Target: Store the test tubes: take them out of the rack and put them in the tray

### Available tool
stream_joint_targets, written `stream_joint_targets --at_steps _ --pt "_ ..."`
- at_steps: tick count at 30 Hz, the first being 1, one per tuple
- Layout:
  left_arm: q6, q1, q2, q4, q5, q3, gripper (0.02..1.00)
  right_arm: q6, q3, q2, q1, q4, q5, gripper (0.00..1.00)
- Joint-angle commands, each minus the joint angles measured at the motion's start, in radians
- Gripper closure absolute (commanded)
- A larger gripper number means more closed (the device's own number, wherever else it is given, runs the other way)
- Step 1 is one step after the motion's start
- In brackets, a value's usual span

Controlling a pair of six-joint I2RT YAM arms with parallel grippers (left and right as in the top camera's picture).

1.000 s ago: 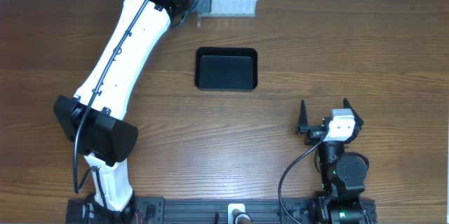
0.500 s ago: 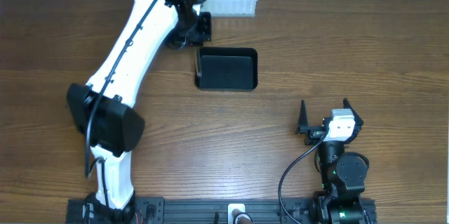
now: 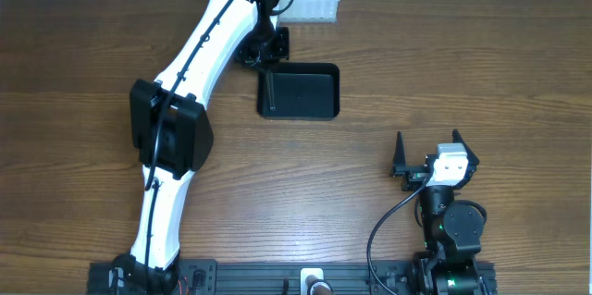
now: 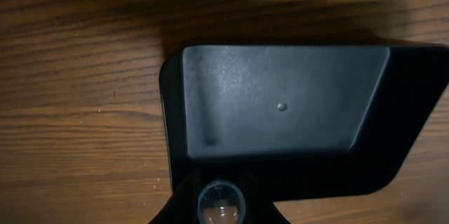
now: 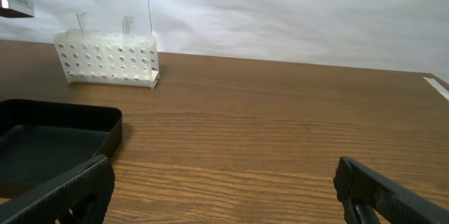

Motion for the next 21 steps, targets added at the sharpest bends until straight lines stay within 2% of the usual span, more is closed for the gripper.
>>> stream_joint_targets --at_steps 1,21 --pt "-0.006 -0.002 0.047 0.001 0.016 0.031 0.978 -0.004 -0.007 -0.01 0.0 -0.001 -0.008 0.009" --pt "0.007 -0.003 0.142 0.05 -0.015 0.031 0.98 -0.004 -0.007 -0.01 0.0 -0.002 -0.008 0.009"
